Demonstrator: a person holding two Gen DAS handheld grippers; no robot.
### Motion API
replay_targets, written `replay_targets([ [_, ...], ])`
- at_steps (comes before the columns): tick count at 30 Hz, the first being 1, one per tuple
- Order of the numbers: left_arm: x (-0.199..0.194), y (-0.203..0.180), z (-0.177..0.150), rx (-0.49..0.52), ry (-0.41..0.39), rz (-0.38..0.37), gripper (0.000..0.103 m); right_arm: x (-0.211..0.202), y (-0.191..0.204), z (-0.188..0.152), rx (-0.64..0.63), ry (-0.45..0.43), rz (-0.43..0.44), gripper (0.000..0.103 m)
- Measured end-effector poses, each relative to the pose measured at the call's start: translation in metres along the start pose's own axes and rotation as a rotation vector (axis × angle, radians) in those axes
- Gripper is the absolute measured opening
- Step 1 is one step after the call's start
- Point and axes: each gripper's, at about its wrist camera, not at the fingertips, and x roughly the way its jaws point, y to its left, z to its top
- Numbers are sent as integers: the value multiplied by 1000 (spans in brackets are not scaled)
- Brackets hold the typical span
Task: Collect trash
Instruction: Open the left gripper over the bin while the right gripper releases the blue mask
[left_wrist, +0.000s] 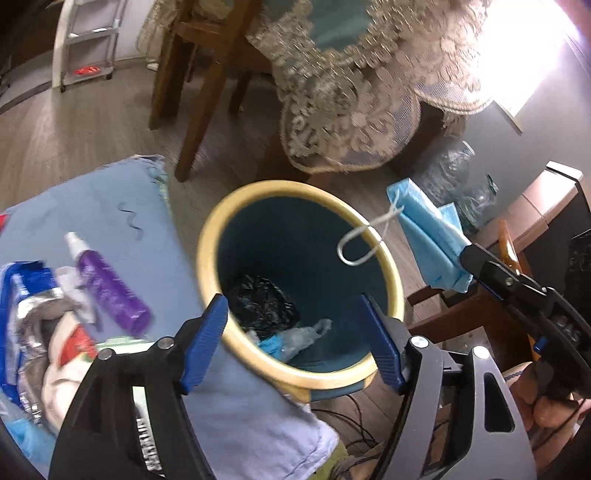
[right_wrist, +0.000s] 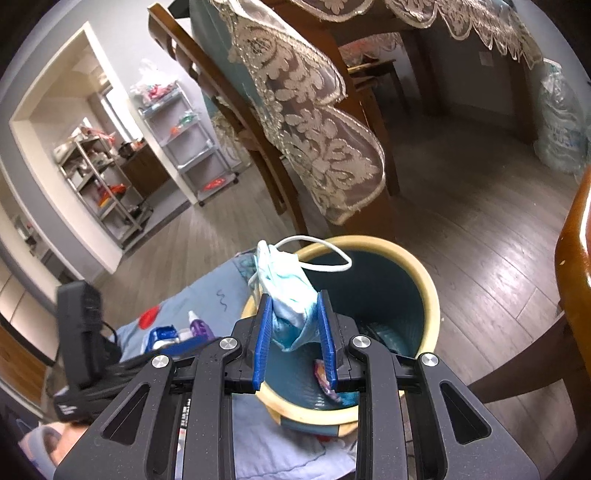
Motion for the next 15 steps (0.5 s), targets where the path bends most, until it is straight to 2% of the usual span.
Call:
replay_targets([
  [10, -62, 33, -1, -22, -113, 72, 79, 27, 1, -10, -6, 91, -62, 28],
  [12, -72, 41, -3, -32, -125, 94, 79, 30, 2, -12, -9, 108, -70, 31],
  [15, -85, 53, -8, -51, -139, 116, 79, 34, 1, -12, 4, 115, -76, 42],
])
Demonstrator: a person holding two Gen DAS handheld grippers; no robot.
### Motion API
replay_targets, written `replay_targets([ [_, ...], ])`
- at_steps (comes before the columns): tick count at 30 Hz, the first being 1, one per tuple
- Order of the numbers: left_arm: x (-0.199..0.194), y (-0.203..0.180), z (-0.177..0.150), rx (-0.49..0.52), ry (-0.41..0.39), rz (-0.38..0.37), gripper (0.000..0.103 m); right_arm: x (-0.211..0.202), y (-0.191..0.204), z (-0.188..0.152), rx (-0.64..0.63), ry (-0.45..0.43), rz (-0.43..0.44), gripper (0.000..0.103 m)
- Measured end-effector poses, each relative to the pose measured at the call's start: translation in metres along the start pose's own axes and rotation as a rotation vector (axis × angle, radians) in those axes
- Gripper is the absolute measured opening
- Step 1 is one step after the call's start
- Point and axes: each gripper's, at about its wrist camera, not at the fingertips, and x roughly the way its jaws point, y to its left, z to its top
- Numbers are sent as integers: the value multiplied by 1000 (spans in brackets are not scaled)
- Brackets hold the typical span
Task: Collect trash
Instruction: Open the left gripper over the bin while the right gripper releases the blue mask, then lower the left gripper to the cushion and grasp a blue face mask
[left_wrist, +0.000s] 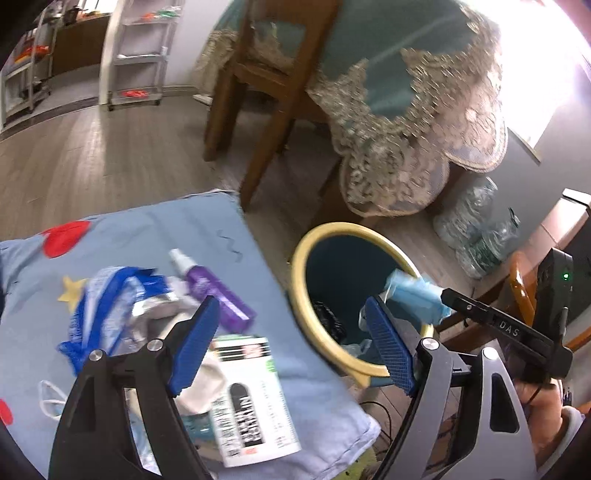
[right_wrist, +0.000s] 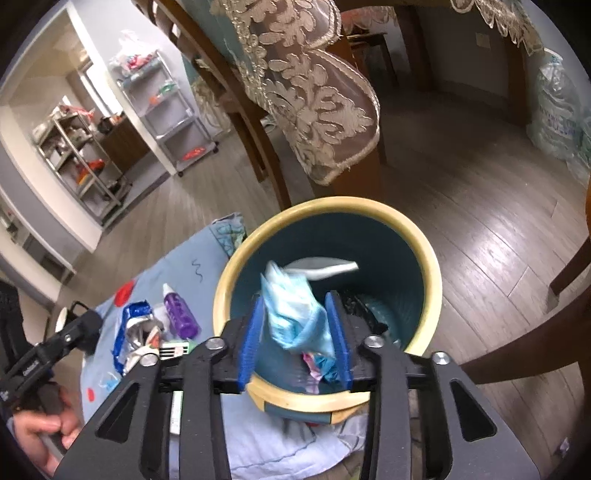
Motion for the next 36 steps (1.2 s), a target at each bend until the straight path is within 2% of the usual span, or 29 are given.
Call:
replay_targets([
  [2, -10, 13, -2, -17, -13, 24, 80, -1, 0, -1, 6, -3, 5, 46],
  [6, -22, 35, -6, -51, -27, 60, 80, -2, 8, -3, -12, -5, 19, 47],
  [14, -49, 77, -17, -130, -60, 124, 81, 0, 22, -5, -52, -3, 53, 48],
  [24, -70, 113, -34, -185, -55, 203, 81, 7, 46, -10, -101, 21, 99, 48],
  [29, -70, 134, -49, -231, 1, 257, 81, 12, 61, -14, -134, 38, 120, 48],
  [32, -61, 143, -61, -244, 75, 280, 81, 15, 71, -18, -161, 50, 129, 48],
  [36, -47, 131, -70, -167, 149, 300, 80, 17, 79, -21, -182, 63, 139, 48],
])
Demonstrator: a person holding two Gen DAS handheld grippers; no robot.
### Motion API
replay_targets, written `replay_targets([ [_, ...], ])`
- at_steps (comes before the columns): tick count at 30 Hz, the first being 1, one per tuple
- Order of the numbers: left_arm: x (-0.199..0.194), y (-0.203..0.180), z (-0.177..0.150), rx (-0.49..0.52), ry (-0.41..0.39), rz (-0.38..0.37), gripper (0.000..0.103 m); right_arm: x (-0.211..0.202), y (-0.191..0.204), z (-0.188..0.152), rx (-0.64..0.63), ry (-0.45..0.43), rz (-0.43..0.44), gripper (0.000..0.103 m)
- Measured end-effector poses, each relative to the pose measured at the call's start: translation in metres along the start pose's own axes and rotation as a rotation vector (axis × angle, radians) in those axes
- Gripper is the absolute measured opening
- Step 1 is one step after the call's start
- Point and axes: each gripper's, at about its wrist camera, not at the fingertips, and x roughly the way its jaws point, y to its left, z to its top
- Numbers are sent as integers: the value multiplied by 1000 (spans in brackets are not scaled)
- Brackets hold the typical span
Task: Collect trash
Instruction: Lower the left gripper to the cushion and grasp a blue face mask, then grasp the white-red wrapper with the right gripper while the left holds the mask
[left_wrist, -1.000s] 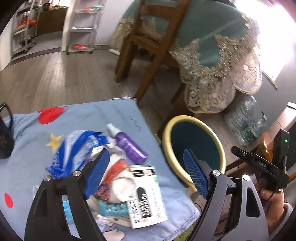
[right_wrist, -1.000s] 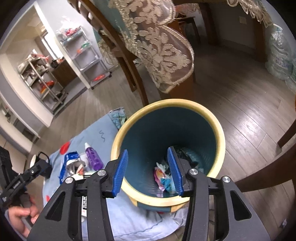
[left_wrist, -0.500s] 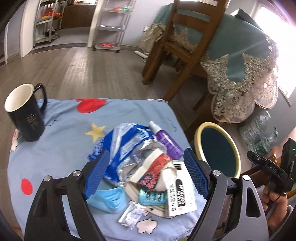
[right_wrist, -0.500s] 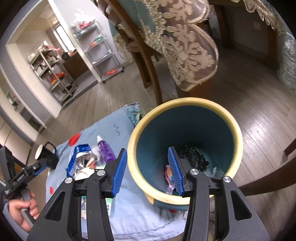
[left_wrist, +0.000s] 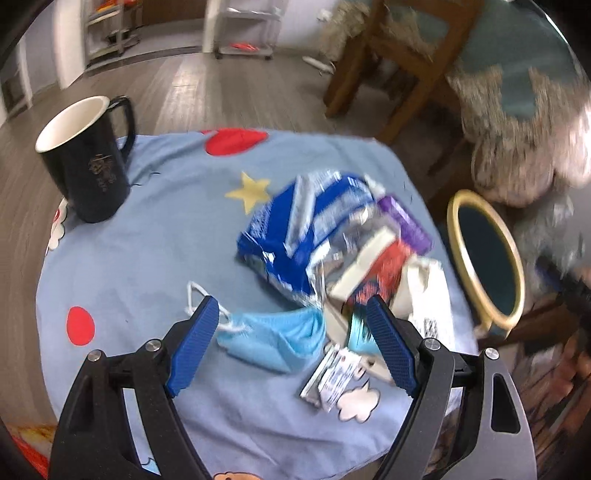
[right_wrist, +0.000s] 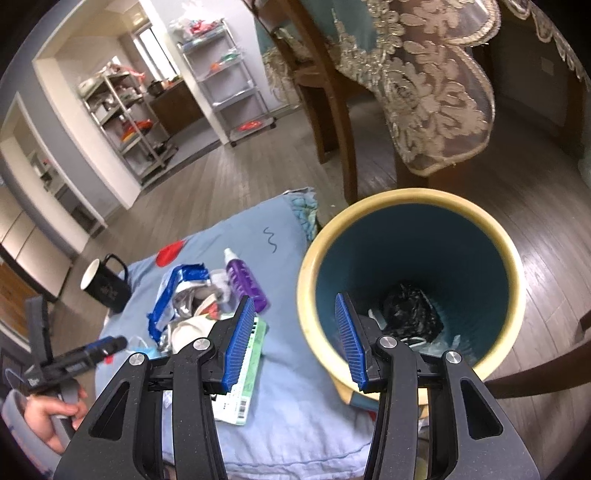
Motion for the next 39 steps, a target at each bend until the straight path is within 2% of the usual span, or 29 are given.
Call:
replay_targets([
  [2, 9, -10, -6, 57, 45, 15, 74, 3, 2, 0, -2, 7, 5, 48],
  [3, 15, -13, -8, 77, 74, 10, 67, 5, 4, 0, -7, 12, 8, 48],
  [8, 40, -17, -17, 120, 176, 51, 48, 14, 14, -5, -44, 48, 19, 48],
  [9, 43, -15, -17, 115, 188, 63, 37, 17, 17, -7, -56, 59, 21, 48],
  [10, 44, -11, -17, 100, 194, 69, 31, 19, 20, -9, -67, 66, 20, 48],
  [13, 37, -6, -15, 71, 174, 46, 23, 22, 29, -13, -97, 83, 31, 48],
  [18, 11, 5, -10, 13, 84, 22, 21, 29, 53, -23, -172, 111, 66, 48],
  [26, -31, 36, 1, -151, -86, -27, 21, 46, 119, -55, -356, 194, 158, 48],
  [29, -31, 37, 3, -167, -96, -28, 21, 50, 135, -63, -402, 209, 169, 48],
  [33, -27, 35, 4, -162, -97, -37, 21, 54, 143, -64, -446, 199, 117, 50],
  [35, -26, 34, 4, -158, -96, -44, 21, 57, 141, -60, -424, 190, 103, 63],
  [39, -27, 34, 4, -159, -107, -57, 21, 58, 123, -46, -333, 174, 102, 64],
])
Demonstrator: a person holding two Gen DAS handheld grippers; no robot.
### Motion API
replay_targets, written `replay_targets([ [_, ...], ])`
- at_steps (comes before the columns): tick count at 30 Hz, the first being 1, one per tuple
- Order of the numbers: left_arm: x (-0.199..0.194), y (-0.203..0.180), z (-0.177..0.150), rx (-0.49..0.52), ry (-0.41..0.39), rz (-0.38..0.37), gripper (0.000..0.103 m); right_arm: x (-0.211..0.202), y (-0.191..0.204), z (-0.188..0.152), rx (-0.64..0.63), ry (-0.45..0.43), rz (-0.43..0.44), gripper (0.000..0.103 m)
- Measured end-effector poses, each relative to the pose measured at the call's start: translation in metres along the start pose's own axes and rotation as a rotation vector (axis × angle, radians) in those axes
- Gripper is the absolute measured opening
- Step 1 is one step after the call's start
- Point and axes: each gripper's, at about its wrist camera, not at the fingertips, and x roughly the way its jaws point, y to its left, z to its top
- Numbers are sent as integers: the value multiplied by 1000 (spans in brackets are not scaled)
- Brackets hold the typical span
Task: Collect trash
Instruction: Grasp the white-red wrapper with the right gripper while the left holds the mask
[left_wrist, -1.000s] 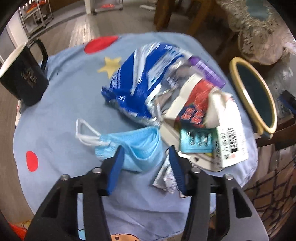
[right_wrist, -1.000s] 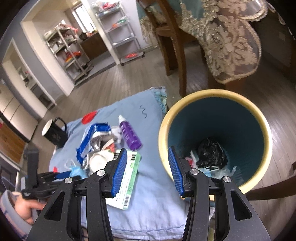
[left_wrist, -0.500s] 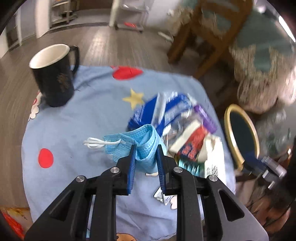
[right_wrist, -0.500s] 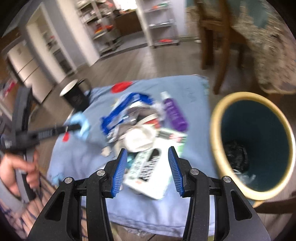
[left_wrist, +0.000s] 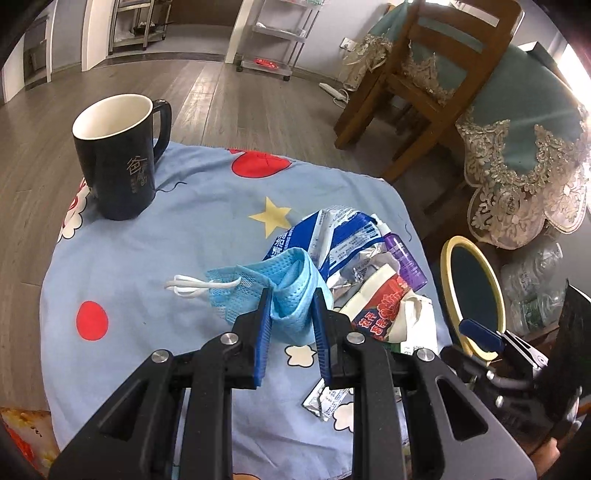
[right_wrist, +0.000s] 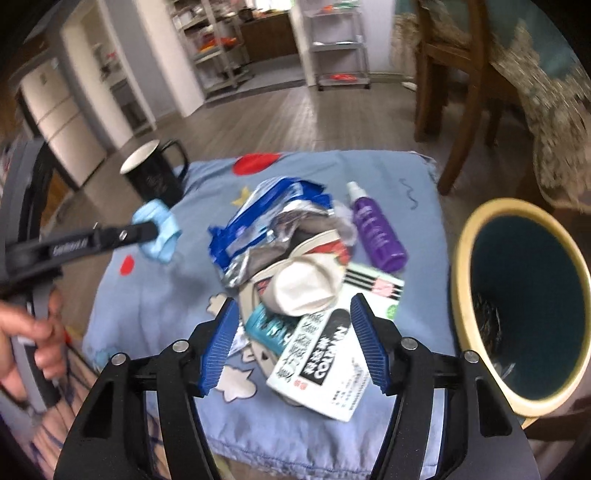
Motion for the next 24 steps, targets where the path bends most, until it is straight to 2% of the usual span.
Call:
replay_targets([
  [4, -1, 0, 1, -11, -10, -13, 21, -7, -25, 3, 98, -18, 9, 65],
  [8, 0, -4, 3, -5, -12, -30, 21, -4, -29, 5, 119, -14, 22, 74],
  [17, 2, -5, 8, -20, -20, -69, 21, 33, -2, 16, 45, 51, 6, 80],
  [24, 5, -7, 9, -9, -17, -84, 21, 65, 17, 19, -35, 99, -70, 80],
])
